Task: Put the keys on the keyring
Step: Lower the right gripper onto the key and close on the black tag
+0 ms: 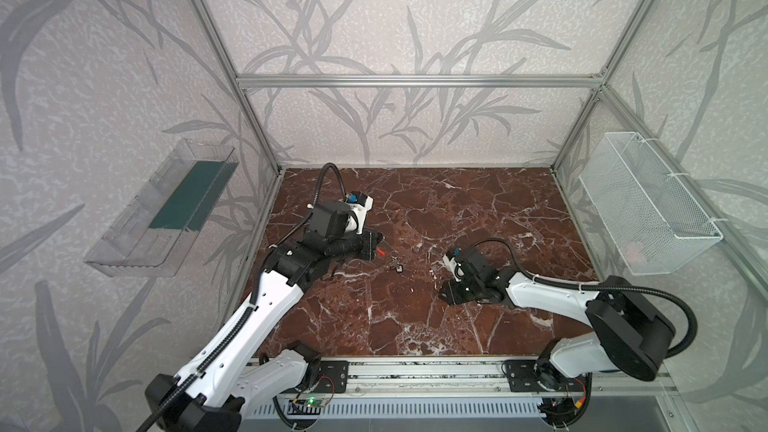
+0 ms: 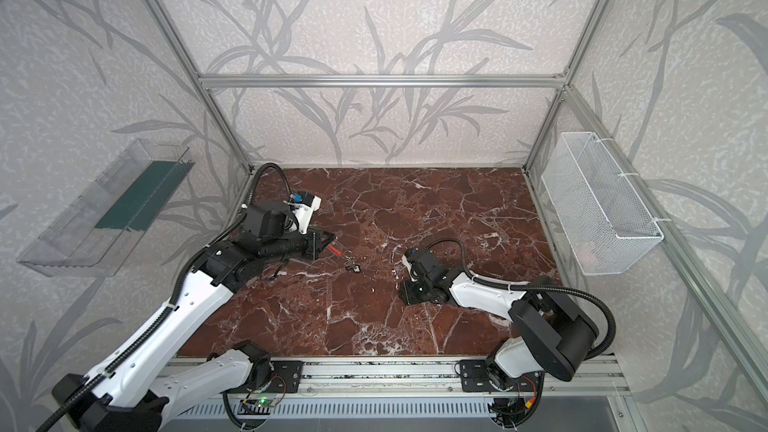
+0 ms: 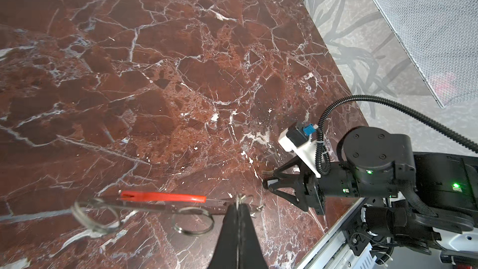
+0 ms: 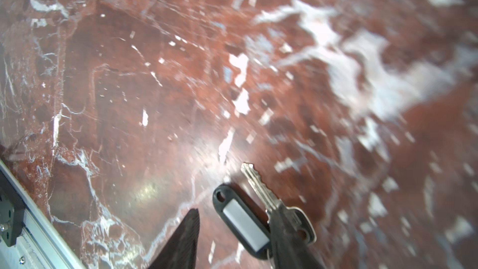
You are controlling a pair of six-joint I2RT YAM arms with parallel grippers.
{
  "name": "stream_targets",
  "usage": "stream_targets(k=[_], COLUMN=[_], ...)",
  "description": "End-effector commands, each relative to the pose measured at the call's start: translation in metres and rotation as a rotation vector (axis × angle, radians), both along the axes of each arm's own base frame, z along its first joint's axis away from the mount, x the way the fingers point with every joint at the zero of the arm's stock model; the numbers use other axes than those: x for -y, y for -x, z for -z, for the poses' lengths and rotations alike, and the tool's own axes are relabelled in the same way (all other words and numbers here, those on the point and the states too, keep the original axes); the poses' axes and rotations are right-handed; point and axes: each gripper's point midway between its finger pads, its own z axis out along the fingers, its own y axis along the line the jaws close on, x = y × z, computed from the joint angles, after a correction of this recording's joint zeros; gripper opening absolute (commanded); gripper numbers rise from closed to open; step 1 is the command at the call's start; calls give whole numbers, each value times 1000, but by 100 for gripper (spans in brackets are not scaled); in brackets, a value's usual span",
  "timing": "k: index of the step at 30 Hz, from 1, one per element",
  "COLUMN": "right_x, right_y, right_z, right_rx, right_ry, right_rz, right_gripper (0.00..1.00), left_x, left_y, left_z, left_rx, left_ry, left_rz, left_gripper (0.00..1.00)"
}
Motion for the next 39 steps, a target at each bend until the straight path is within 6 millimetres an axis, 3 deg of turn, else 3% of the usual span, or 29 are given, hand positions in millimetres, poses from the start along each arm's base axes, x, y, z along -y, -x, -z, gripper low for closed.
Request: stream_targets(k=[1, 9, 13, 19, 26, 39], right_x=[33, 36, 47, 55, 67, 57], right_y=[24, 9, 12, 24, 30, 22], right_z=[21, -27, -35, -34, -16, -2], right_rx=[-96, -50, -140, -215, -219, -246], right_ry=[90, 60, -16, -125, -222, -261], right_rz=[91, 102, 228, 375, 550, 541], right_gripper=[47, 48, 46, 43, 35, 32], left_x=[13, 9, 4, 0, 2, 1], left_y=[-7, -1, 4, 8, 7, 8], left_z=[-29, -27, -24, -21, -18, -19], left_rx=[74, 69, 76, 75, 67, 66], left_ry=[70, 75, 79, 70, 80, 75], left_rz=[44, 33, 15, 8, 10, 9], left_gripper=[0, 0, 0, 0, 0, 0])
